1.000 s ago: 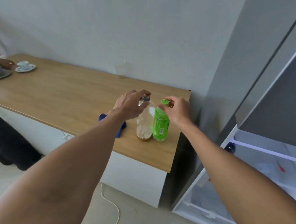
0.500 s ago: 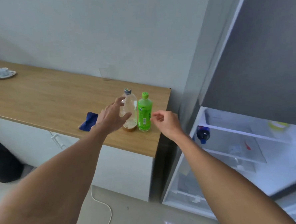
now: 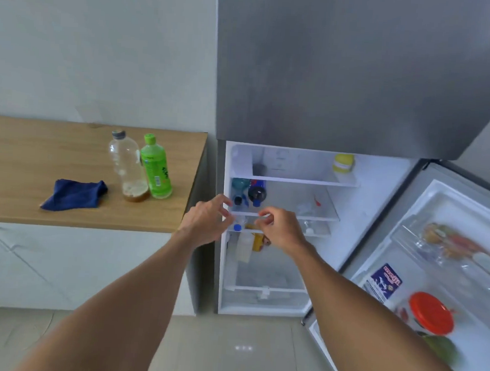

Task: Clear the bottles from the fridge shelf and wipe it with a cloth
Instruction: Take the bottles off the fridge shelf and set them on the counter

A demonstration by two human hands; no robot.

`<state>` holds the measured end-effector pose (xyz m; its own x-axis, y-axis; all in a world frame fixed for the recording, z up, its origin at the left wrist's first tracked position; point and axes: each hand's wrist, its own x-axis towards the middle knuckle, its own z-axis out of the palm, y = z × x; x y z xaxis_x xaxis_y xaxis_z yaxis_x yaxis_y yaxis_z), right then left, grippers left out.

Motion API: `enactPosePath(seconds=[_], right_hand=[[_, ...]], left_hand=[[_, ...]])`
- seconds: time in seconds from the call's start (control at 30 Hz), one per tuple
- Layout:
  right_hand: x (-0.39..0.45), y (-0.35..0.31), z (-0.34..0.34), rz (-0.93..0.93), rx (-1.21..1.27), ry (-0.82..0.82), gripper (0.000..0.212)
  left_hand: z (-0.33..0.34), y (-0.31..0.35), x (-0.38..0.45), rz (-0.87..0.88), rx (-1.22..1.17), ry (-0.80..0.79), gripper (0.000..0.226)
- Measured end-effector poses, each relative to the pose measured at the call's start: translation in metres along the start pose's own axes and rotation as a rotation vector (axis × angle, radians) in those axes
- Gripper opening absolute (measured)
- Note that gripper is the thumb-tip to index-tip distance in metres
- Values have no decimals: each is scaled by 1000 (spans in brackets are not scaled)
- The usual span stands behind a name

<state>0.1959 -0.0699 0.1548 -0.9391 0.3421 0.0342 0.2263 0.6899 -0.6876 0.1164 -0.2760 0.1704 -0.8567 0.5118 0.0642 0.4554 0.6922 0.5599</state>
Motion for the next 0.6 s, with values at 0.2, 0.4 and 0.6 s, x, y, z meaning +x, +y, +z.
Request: enactPosePath(seconds=[0.2,0.4,0.6], right_hand=[[63,66,-2,-21,-15,74,35],[156,126,36,-69,38,67,38],[227,175,101,-178,-11,-5,42]], left_hand=[[85,15,63,-174,-113,-52,47],[156,0,149,-367,-312,161,44],[211,-40,207,-397,-93,189,53]])
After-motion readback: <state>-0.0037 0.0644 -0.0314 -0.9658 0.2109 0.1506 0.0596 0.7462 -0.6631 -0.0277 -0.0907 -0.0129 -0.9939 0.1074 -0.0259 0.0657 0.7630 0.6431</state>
